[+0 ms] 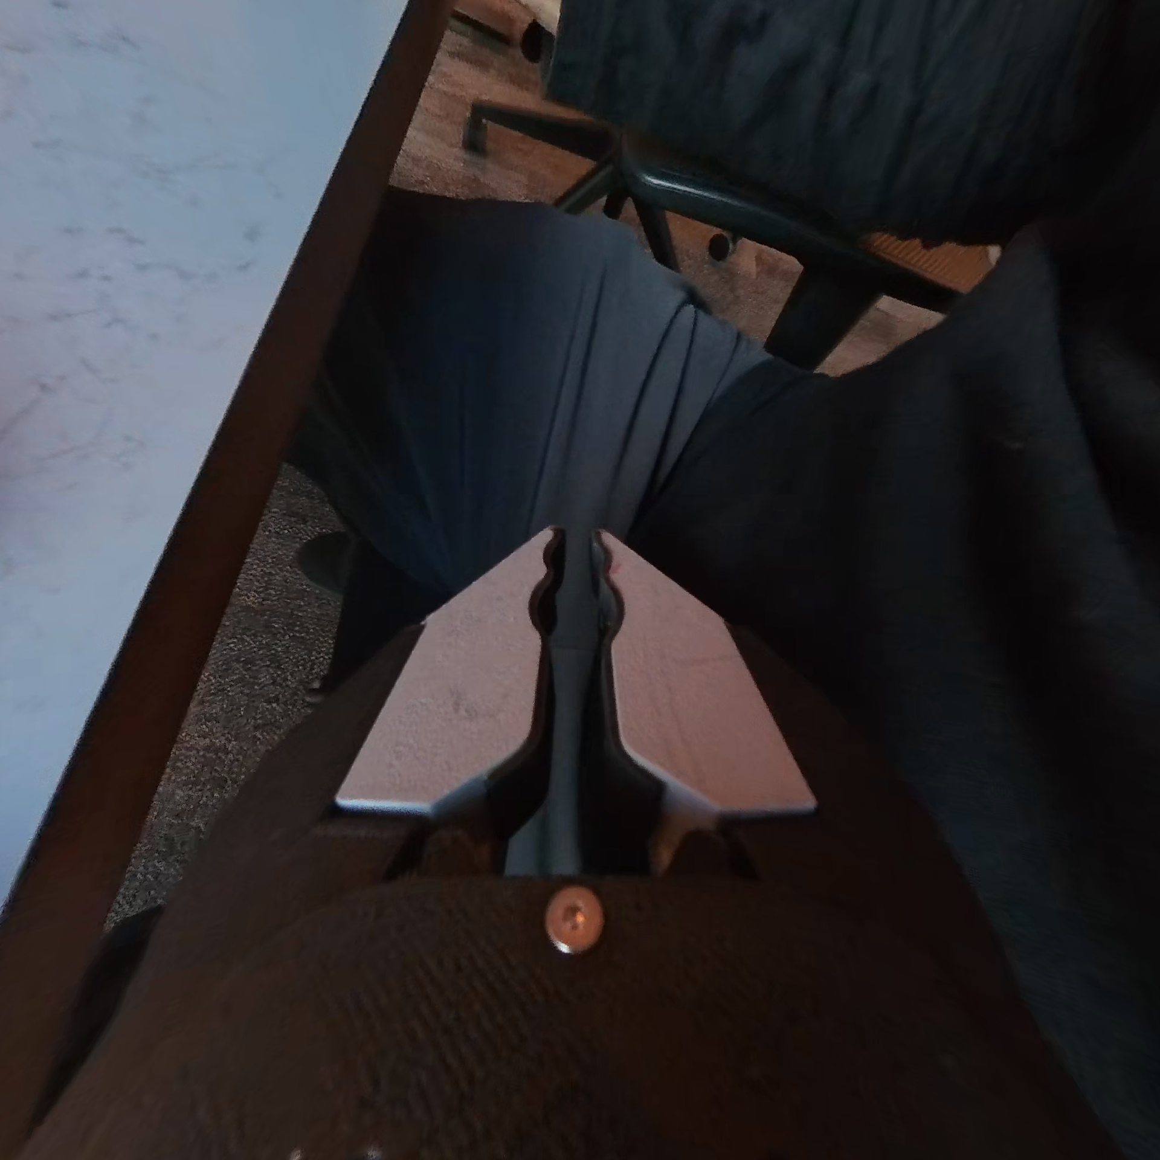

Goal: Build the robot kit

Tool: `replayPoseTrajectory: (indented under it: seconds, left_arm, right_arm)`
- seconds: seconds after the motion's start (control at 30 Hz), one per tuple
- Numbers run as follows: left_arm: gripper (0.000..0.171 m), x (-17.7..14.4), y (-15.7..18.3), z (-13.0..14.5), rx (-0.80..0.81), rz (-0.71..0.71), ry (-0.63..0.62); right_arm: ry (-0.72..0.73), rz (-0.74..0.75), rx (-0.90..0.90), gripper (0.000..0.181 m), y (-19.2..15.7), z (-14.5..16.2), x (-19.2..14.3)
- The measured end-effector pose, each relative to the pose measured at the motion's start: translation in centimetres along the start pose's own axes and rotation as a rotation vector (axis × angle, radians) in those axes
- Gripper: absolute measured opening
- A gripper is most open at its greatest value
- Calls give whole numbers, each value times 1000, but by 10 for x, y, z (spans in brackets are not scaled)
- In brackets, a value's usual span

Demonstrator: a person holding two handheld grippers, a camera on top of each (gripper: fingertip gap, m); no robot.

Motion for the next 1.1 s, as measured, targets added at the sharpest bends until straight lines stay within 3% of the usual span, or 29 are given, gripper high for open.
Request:
replayPoseTrajectory:
  seconds: [0.13,0.3,0.43,0.5,0.6,0.7,0.83,0.9,1.0,1.1]
  left_arm:
    - [4,4,1,3,27,-24,-39]
    - [4,3,2,1,26,-19,-21]
    - [3,2,2,3,22,-19,-34]
    - [2,-1,4,1,22,-15,-15]
    - [2,-3,7,1,32,-11,-10]
    - [2,-4,8,1,44,-22,-9]
    - [2,-8,8,0,39,-25,5]
    - [2,-9,7,0,33,-27,6]
    - [1,-11,8,1,29,-30,13]
    - [2,-11,9,1,26,-27,14]
  right_arm:
    - [10,-23,38,38,3,0,-1]
    - [-74,-253,85,25,-16,9,-11]
    - [-274,-275,139,5,-24,28,-20]
    - [-367,-294,176,11,-33,35,-12]
    - [-419,-309,199,1,-47,32,5]
    - [-409,-357,154,9,-62,22,19]
    - [-423,-442,97,5,-81,11,32]
    - [-410,-439,91,3,-76,6,28]
    - [-416,-372,51,17,-51,3,21]
    - [-464,-428,34,27,-39,7,26]
Point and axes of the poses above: each gripper's, where its closed fingertips meet, x out along the fingers, z out of its underside, y = z × x across the jaws, the point moved 7 cm from there along -x, back along the fingers, and after that the axes turned 11 degrees about -z, right-handed, at the moved point
